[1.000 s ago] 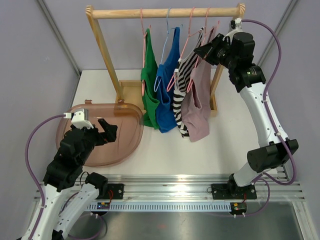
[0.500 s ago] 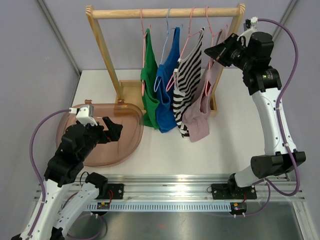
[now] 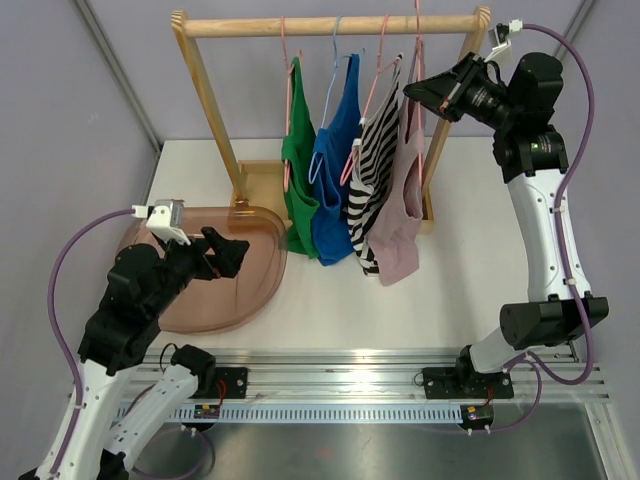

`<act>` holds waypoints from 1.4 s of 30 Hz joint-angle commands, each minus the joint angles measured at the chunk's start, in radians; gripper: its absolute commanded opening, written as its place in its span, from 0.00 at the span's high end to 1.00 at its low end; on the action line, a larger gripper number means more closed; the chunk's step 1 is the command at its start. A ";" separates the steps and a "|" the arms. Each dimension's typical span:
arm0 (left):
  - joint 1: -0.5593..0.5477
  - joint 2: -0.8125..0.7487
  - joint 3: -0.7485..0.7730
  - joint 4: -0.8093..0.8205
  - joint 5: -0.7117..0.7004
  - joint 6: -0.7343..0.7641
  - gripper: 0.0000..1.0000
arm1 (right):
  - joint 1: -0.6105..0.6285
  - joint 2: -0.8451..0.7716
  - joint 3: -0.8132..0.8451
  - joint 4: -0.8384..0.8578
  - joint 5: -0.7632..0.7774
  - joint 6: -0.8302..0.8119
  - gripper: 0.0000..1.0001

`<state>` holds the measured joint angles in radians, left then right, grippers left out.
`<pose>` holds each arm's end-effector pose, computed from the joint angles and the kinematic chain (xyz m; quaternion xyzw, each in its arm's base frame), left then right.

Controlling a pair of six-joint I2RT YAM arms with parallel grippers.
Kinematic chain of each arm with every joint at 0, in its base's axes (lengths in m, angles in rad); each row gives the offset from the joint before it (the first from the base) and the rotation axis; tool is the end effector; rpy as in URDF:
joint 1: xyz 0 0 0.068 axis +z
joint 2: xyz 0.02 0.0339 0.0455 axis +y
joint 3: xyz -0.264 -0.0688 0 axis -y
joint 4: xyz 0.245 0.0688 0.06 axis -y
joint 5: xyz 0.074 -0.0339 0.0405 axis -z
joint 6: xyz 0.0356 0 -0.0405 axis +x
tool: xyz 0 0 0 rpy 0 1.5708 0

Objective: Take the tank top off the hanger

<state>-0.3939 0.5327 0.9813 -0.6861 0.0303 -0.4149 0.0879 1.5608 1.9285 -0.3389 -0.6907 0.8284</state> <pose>0.0862 -0.0370 0.3821 0.0011 0.7859 -0.2542 0.5637 0.3226 0.0512 0.5245 0.0109 0.6991 0.5101 0.5009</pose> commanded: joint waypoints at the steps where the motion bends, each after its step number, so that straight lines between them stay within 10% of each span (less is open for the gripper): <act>1: -0.005 0.032 0.057 0.062 0.063 0.025 0.01 | 0.001 -0.068 0.064 0.091 -0.085 0.028 1.00; 15: -0.074 0.225 0.269 0.342 0.246 -0.005 0.01 | 0.001 -0.536 -0.405 0.008 -0.156 0.035 1.00; 27: -0.678 0.466 0.387 0.662 -0.217 0.356 0.01 | 0.003 -0.823 -0.571 0.037 -0.314 0.285 1.00; 42: -0.714 0.747 0.484 0.826 -0.161 0.409 0.12 | 0.095 -0.863 -0.524 0.035 -0.371 0.364 1.00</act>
<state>-1.1046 1.2747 1.4055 0.0422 -0.1040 -0.0273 0.1684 0.7017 1.3392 -0.3122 -1.0389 1.2060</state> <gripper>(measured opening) 0.906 0.095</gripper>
